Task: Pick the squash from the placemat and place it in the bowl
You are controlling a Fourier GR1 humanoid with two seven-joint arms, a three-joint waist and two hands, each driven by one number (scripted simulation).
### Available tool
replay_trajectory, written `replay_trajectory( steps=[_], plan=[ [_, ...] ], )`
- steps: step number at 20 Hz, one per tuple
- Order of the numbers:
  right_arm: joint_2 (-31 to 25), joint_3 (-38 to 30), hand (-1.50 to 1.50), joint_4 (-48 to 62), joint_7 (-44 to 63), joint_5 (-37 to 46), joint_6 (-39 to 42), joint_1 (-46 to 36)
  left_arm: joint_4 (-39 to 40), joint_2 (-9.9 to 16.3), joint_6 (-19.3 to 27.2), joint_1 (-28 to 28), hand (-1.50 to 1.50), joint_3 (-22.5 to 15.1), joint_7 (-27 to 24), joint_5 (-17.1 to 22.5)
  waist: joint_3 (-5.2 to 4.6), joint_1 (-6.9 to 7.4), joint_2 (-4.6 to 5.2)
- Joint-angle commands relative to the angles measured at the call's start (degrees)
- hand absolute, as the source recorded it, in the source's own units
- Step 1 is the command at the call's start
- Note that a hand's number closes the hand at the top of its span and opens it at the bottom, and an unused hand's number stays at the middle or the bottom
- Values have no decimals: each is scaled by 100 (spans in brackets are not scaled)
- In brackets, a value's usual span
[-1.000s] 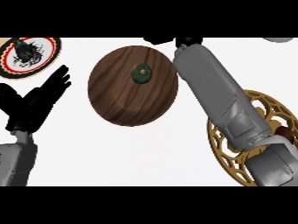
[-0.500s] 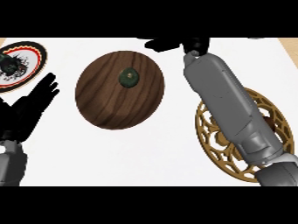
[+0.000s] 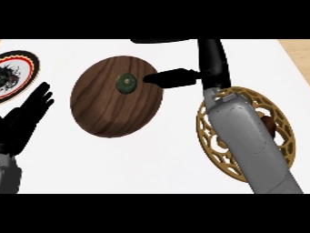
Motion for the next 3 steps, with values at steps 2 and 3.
replay_trajectory(
  steps=[2,3],
  plan=[
    [-30,591,150,-2069,241,-128,171,1495,-124,-35,16,147,0,16,9,28,-3,-76,-8],
    [-450,606,150,-2359,62,-176,437,1968,-305,-79,69,210,0,-77,60,-53,6,-81,3]
  ],
)
